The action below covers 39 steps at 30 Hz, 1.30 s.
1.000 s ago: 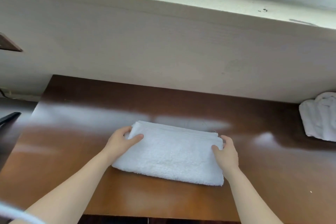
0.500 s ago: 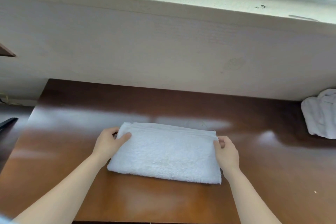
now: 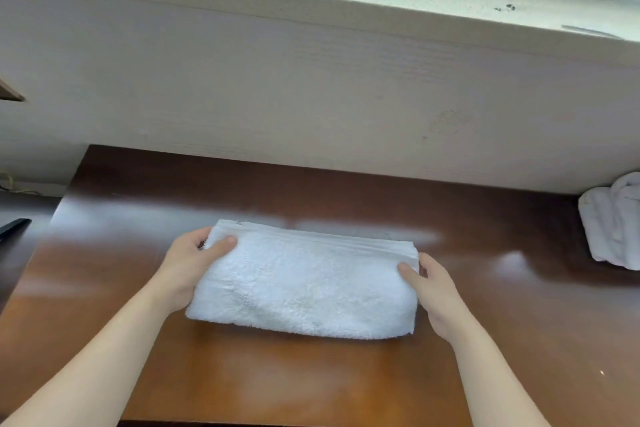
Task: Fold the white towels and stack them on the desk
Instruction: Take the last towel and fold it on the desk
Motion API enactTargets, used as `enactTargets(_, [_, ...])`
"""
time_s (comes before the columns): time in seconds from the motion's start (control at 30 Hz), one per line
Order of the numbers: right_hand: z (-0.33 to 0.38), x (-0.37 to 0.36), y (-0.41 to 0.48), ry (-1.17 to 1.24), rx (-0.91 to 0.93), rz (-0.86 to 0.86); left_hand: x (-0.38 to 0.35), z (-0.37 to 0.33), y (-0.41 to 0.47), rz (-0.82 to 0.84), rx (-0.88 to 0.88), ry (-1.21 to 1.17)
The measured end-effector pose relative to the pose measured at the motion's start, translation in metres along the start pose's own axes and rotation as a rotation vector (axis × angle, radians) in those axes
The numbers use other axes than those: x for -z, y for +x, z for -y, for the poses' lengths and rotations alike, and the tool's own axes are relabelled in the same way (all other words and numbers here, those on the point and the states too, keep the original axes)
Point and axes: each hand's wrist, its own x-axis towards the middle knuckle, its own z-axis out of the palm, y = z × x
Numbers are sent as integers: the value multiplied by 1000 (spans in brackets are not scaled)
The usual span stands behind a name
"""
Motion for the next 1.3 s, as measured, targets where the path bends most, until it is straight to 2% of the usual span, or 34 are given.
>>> enactTargets(0.07, [3,-2,-1,-6,60,-58,6,13,13,-144,-53,194])
enactTargets(0.17, [-8,-16,8,-517,107,-384,-5,39,23,-332,-286,780])
enactTargets(0.23, [-16,-37,5,-804,347,-469,-33,51,17,-311,-533,961])
enactTargets(0.3, [-20,-72,-5,-937,561,-331,-69,64,8,-144,-688,1072])
enactTargets(0.4, [-27,-116,-14,-1027,648,8,-111,82,2,11,-687,1272])
enactTargets(0.5, [-41,-117,-2,-1158,671,14,-100,89,17,20,-673,1417])
enactTargets(0.57, [-49,-98,10,-1180,599,-32,-67,90,30,-79,-606,1446])
enactTargets(0.67, [-48,-75,18,-1146,374,-207,-21,82,39,-204,-387,1448])
enactTargets(0.73, [-38,-84,17,-1115,320,-299,-27,76,38,-220,-371,1426])
enactTargets(0.8, [-29,-108,14,-1083,439,-256,-56,69,34,-209,-467,1386])
enactTargets(0.87, [-30,-129,9,-1127,628,-110,-83,71,30,-96,-617,1396])
enactTargets(0.93, [-33,-131,10,-1168,681,-29,-86,78,30,-4,-675,1437])
enactTargets(1.17, [-40,-76,31,-1126,408,-202,-9,80,47,-168,-421,1369])
enactTargets(1.3, [-39,-64,28,-1081,330,-225,6,80,46,-198,-368,1288])
